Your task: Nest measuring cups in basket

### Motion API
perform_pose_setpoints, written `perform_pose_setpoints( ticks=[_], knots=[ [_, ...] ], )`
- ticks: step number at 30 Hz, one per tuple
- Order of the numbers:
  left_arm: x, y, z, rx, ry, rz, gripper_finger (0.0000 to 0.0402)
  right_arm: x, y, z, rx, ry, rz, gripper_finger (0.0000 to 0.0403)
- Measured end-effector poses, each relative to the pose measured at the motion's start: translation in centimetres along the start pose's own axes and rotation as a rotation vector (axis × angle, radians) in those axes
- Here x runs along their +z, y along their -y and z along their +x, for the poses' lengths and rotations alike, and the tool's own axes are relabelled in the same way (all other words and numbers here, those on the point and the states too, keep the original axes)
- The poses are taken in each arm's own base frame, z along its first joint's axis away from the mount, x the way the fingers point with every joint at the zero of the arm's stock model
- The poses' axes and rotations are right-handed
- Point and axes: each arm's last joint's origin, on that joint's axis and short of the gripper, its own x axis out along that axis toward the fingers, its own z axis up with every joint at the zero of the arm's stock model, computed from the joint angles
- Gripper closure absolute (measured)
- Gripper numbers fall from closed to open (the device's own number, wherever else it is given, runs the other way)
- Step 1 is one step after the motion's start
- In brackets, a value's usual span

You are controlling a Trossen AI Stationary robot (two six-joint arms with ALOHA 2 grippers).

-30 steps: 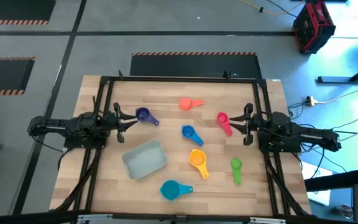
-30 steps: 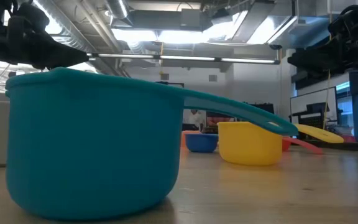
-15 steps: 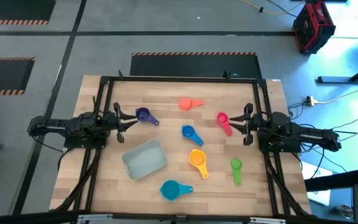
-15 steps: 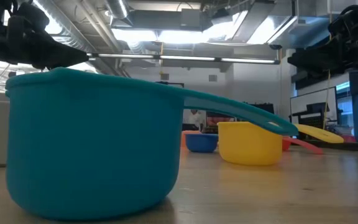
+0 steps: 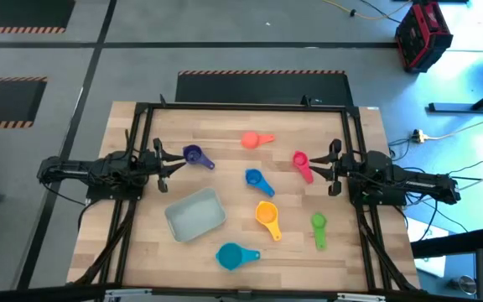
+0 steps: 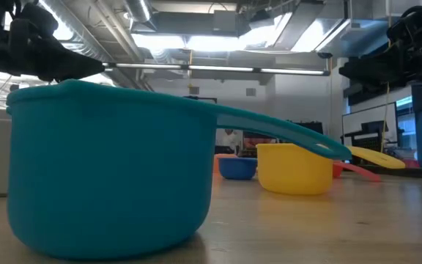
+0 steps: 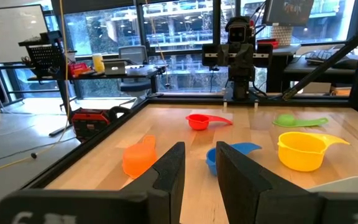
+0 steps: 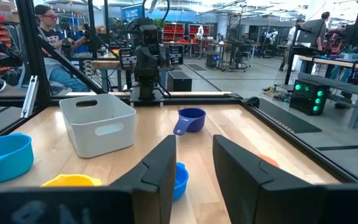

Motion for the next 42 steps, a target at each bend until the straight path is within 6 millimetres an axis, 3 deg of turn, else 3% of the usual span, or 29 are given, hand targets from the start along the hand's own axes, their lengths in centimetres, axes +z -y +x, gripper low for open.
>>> perform_pose_setpoints(
  ticks=[9,14,31,35,42],
  knots=[
    [0.01,0.00,0.00,0.000,0.001,0.000,0.0318,0.00,0.04,0.00,-0.015,0.000,0.001,0.0288],
    [0.01,0.00,0.00,0.001,0.001,0.000,0.0318,0.27,0.52,-0.05,-0.176,0.031,0.083,0.0285],
    [0.02,-0.18,-0.01,0.060,0.000,-0.001,0.0318,0.27,0.57,-0.06,-0.191,0.042,0.193,0.0282],
    [0.02,-0.17,-0.01,0.060,0.000,-0.001,0.0318,0.26,0.55,-0.05,-0.183,0.045,0.238,0.0256],
    [0.02,-0.17,-0.01,0.060,-0.001,-0.001,0.0318,0.24,0.51,-0.05,-0.171,0.042,0.239,0.0171]
  ],
)
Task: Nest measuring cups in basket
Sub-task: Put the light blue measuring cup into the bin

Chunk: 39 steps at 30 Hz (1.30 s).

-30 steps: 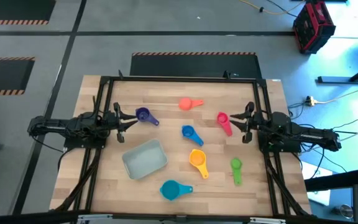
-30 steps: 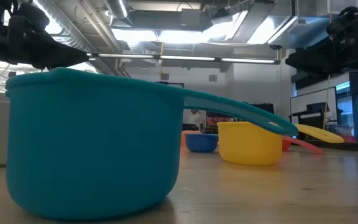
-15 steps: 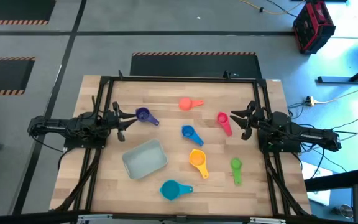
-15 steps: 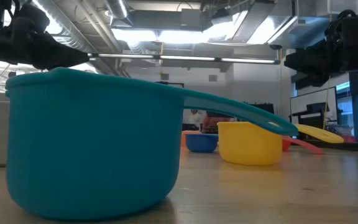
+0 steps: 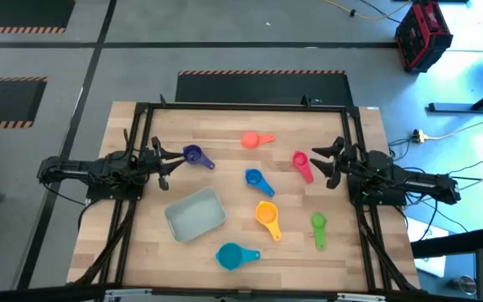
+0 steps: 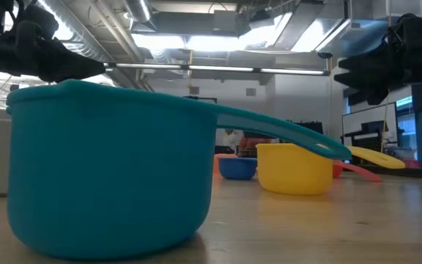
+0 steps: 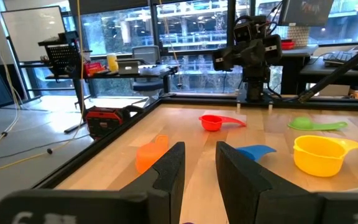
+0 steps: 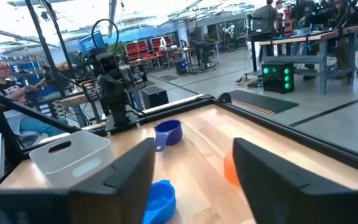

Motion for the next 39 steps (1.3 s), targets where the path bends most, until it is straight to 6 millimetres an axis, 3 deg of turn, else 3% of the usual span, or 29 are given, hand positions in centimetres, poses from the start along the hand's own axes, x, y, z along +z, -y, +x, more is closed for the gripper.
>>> perform_pose_setpoints(
  ticks=[6,14,19,23,32,39],
  knots=[
    [0.0,0.0,0.0,0.000,0.000,0.000,0.0318,0.0,-0.1,0.0,0.045,-0.010,0.007,0.0107],
    [0.0,0.0,0.0,0.000,-0.001,0.000,0.0318,1.3,-0.4,-0.1,0.068,0.111,-0.008,0.0098],
    [0.0,0.0,0.0,0.000,-0.001,0.001,0.0318,4.0,-1.7,-0.5,0.264,0.122,0.011,0.0098],
    [0.0,0.0,0.0,0.000,-0.002,0.001,0.0318,6.0,-2.6,0.0,0.311,0.086,0.000,0.0098],
    [0.0,0.0,0.0,0.000,-0.002,0.001,0.0318,8.5,-5.7,4.4,0.379,-0.121,-0.054,0.0098],
    [0.0,0.0,0.0,0.000,-0.002,0.001,0.0318,9.6,-10.3,8.8,0.486,-0.274,-0.080,0.0098]
  ],
)
